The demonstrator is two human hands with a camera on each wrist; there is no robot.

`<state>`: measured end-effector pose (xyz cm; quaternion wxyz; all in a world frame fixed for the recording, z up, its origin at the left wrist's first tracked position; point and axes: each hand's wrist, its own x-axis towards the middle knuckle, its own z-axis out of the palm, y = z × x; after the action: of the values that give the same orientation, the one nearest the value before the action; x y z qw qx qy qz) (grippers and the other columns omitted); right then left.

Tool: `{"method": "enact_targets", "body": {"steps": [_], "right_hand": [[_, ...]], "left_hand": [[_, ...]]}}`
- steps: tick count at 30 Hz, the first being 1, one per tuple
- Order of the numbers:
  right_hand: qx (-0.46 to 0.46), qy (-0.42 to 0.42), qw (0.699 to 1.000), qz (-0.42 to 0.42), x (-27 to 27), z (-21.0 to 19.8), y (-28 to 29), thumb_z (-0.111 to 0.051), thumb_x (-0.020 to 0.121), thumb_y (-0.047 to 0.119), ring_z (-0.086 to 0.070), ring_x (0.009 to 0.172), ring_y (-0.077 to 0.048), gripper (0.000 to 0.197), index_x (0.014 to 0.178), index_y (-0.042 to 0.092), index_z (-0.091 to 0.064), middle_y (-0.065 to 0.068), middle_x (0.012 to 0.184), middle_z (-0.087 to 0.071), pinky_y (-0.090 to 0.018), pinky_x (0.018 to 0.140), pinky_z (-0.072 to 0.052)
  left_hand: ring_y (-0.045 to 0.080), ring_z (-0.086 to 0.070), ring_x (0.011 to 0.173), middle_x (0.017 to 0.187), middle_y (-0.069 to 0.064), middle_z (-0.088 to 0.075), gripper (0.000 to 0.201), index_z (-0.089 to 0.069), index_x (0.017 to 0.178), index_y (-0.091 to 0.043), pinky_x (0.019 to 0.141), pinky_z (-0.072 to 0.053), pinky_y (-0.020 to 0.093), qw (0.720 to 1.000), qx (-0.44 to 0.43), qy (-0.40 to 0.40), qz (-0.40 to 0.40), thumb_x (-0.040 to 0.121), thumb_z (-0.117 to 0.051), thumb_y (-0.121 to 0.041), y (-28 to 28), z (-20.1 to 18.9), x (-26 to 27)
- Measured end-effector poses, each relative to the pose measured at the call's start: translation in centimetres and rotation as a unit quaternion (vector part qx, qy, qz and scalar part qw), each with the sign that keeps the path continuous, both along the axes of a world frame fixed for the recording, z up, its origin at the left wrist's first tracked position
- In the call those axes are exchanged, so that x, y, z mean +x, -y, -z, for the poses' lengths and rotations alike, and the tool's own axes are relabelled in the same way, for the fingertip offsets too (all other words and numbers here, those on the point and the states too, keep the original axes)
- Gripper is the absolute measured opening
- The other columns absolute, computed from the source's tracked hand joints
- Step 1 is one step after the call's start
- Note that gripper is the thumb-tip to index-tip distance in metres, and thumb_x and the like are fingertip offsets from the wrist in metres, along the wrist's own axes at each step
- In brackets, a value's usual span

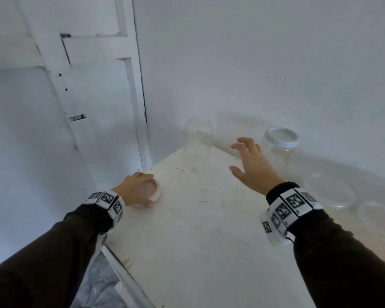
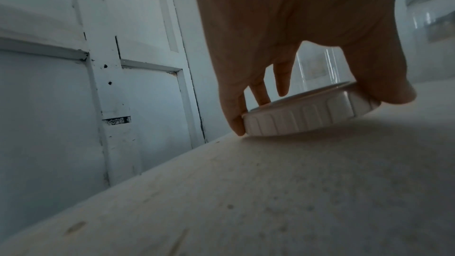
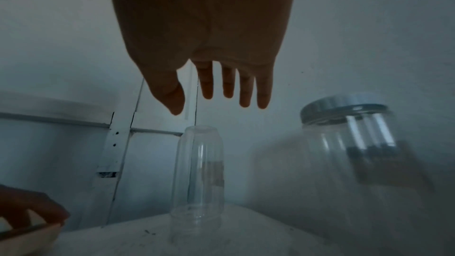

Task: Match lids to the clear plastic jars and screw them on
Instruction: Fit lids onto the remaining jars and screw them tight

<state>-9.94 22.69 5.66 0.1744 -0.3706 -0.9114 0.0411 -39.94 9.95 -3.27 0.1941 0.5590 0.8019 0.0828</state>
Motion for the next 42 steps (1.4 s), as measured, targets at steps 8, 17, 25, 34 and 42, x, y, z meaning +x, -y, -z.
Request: {"method": "enact_targets", "body": {"steps": [8,17,25,34,42], "right_hand": [[0.02,0.047,0.999,-0.016,-8.3,-1.8,-2.8,-0.062,0.086,0.03,-0.028,0.129,-0.029,0.059,0.136,0.012,-0.035,-0.008,0.148,-0.019,-0.042,0.098,-0.039],[0.014,0.1,0.995,0.029,-14.4,-1.8,-5.7,-0.065,0.082,0.043,-0.008,0.14,-0.035,0.082,0.146,0.018,-0.019,-0.004,0.156,-0.001,-0.049,0.112,-0.021],[0.016,0.117,0.99,0.077,-15.6,-1.5,-6.3,-0.074,0.075,0.035,-0.026,0.129,-0.034,0.08,0.138,0.021,-0.027,-0.004,0.151,-0.017,-0.044,0.095,-0.041],[0.067,0.18,0.977,0.096,-14.4,-2.6,-4.0,-0.076,0.068,0.043,-0.033,0.112,-0.03,0.085,0.138,0.038,-0.028,-0.006,0.131,-0.026,-0.032,0.076,-0.045],[-0.071,-0.001,0.987,0.146,-9.4,-0.9,-1.5,-0.083,0.063,0.035,-0.047,0.106,-0.032,0.082,0.123,0.015,-0.031,-0.007,0.126,-0.037,-0.033,0.075,-0.038]], "left_hand": [[0.017,-0.031,0.127,0.14,-0.006,-0.028,0.095,-0.029,0.141,-0.027,0.105,-0.031,0.034,0.985,0.147,0.089,0.0,0.063,-0.078,-0.049,2.3,-2.1,-1.2],[0.009,-0.035,0.12,0.132,-0.014,-0.031,0.1,-0.034,0.136,-0.033,0.098,-0.037,0.027,0.954,0.265,0.142,-0.009,0.047,-0.065,-0.068,6.5,-5.1,-3.3],[0.007,-0.036,0.12,0.133,-0.015,-0.033,0.101,-0.035,0.135,-0.035,0.098,-0.04,0.027,0.947,0.275,0.164,-0.011,0.045,-0.066,-0.07,7.2,-5.9,-5.2],[0.007,-0.038,0.12,0.131,-0.012,-0.036,0.097,-0.038,0.133,-0.033,0.096,-0.04,0.025,0.94,0.293,0.177,0.017,0.047,-0.067,-0.066,6.2,-6.0,-5.7],[0.007,-0.039,0.12,0.132,-0.013,-0.037,0.1,-0.038,0.135,-0.03,0.097,-0.041,0.029,0.938,0.292,0.18,0.057,0.047,-0.067,-0.067,3.2,-6.5,-3.7]]}}
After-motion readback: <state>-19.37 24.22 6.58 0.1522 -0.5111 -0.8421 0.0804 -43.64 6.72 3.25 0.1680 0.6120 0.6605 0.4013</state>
